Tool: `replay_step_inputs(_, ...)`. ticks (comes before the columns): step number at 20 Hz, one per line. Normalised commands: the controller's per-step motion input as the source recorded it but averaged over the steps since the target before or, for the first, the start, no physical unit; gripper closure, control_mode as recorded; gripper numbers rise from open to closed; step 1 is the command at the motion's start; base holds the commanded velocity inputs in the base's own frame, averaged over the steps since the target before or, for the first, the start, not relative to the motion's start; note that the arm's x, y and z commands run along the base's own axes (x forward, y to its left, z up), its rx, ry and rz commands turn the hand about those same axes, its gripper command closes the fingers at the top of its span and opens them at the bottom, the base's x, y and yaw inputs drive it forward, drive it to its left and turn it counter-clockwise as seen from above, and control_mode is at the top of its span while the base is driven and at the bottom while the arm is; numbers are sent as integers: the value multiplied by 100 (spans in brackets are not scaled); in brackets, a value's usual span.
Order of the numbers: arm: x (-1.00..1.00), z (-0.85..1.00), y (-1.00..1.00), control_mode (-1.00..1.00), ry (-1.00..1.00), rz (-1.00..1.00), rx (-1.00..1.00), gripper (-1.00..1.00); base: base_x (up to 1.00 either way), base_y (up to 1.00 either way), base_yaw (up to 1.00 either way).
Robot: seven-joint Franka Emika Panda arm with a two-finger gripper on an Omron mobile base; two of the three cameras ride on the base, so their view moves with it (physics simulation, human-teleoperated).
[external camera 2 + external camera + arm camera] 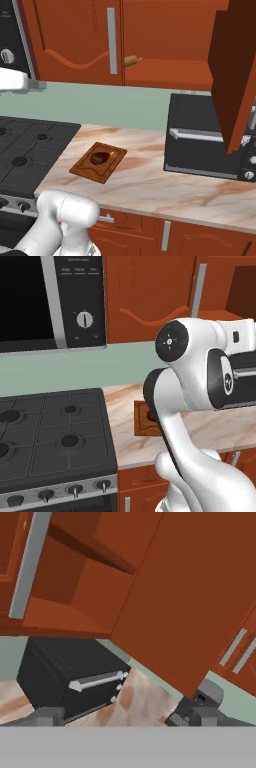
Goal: Open the cabinet, retrieve the rolling pin, and place it next to the meat on the cutting board to prepare for tenderizing.
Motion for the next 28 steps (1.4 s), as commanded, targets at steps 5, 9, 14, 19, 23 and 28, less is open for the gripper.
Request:
replay_step_inputs(5, 27, 0, 5, -100, -31, 25, 0, -100, 0, 0, 0)
replay_step_inputs(9, 16, 0, 0, -100, -23, 16, -3, -100, 0, 0, 0)
replay_step_inputs(14, 24, 0, -6, -100, -14, 10, -3, -100, 0, 0, 0)
replay_step_inputs(19, 42, 0, -20, -100, -2, 5, 0, -100, 0, 0, 0)
replay_step_inputs(23, 52, 0, -38, -100, 4, 2, 0, -100, 0, 0, 0)
replay_step_inputs(28, 49, 0, -35, -100, 1, 3, 1, -100, 0, 0, 0)
